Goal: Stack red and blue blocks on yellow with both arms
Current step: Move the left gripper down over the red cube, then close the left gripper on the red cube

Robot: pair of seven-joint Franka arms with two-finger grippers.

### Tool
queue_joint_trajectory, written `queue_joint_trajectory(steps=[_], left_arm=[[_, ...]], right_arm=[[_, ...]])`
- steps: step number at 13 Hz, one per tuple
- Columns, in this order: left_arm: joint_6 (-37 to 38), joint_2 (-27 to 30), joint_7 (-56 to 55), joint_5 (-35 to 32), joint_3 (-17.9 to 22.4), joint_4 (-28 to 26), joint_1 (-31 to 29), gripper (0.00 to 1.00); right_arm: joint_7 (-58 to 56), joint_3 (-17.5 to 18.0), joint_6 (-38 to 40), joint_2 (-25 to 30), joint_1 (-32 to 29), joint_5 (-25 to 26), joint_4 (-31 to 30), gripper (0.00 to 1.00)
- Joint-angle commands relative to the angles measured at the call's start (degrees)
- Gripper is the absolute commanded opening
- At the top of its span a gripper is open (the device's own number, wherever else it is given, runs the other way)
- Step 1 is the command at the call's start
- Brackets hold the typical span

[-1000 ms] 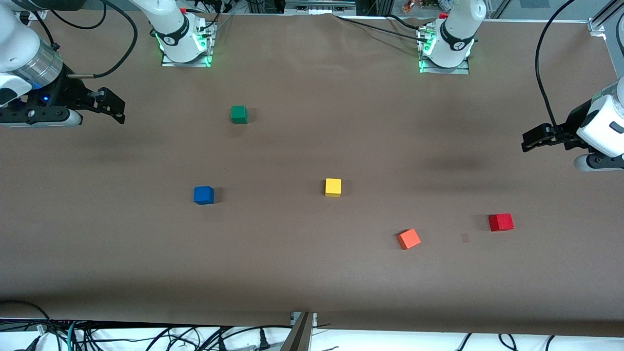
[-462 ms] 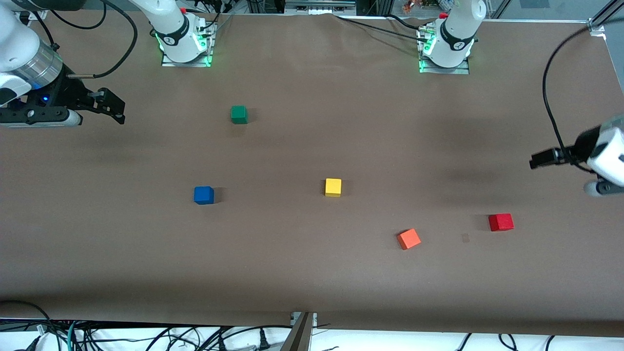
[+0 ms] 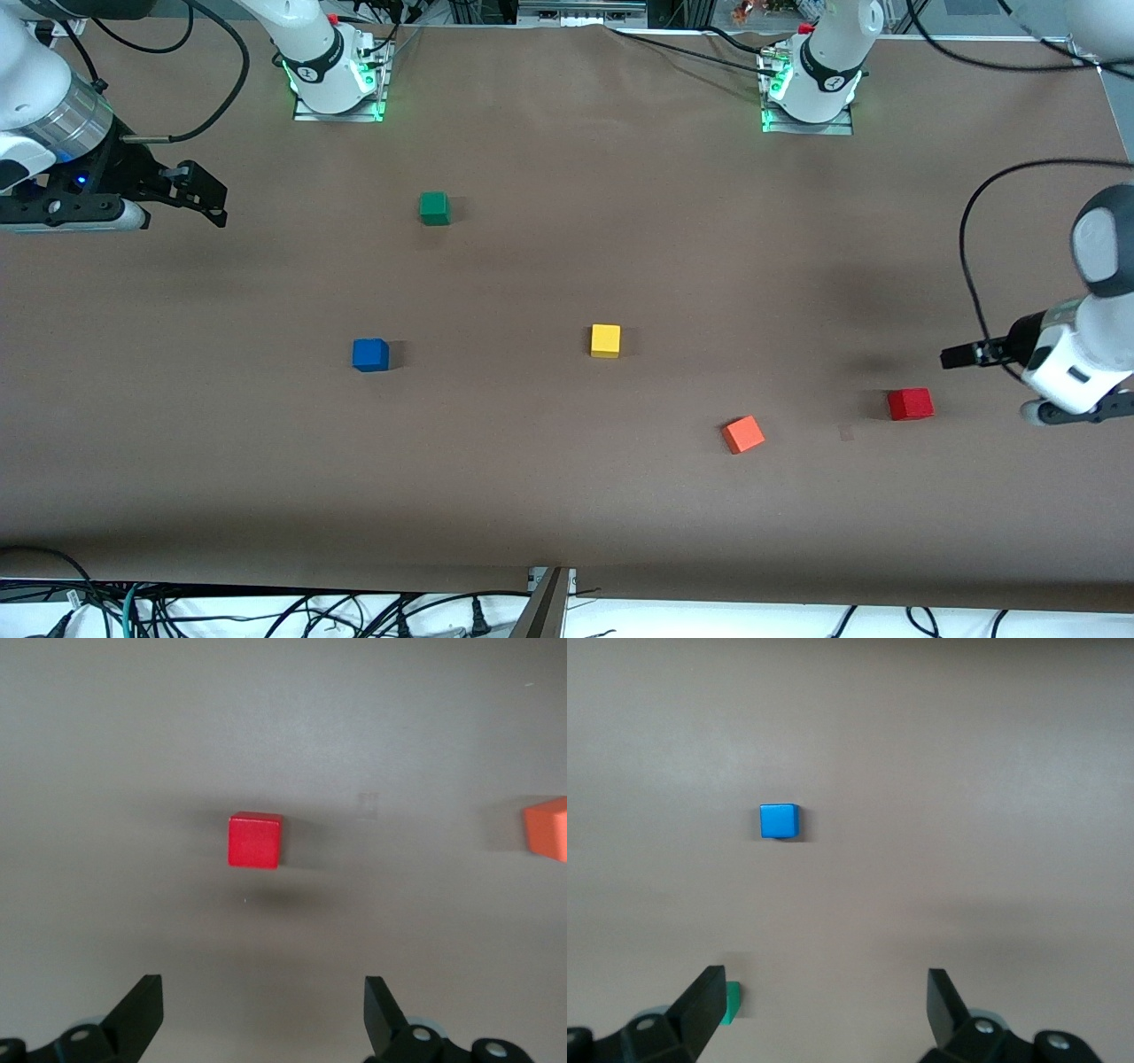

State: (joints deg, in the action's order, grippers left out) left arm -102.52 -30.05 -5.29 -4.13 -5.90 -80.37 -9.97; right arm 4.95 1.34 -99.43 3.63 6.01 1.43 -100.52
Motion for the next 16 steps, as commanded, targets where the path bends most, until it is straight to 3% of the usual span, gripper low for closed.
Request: queue_joint_trajectory(steps=[1, 5, 7, 16], left_arm=[[-4.8, -4.8, 0.6, -1.1, -0.2, 0.5, -0.5, 1.00], [-21.4, -8.0, 1.8, -1.1, -0.2, -7.9, -2.1, 1.00], [-26.7, -9.8, 6.6, -0.8, -0.3, -9.4, -4.3, 1.00], [-28.3, -12.1, 7.0, -0.2, -0.7, -11.0, -4.3, 1.00]], right_arm=[[0.5, 0.2, -0.1, -0.2, -0.5, -1.1, 0.8, 1.00], [0.5, 0.2, -0.1, -0.2, -0.5, -1.1, 0.8, 1.00], [0.5, 0.2, 0.0, -0.1, -0.5, -1.1, 0.8, 1.00], [0.5, 0.2, 0.0, -0.2, -0.5, -1.1, 0.8, 1.00]])
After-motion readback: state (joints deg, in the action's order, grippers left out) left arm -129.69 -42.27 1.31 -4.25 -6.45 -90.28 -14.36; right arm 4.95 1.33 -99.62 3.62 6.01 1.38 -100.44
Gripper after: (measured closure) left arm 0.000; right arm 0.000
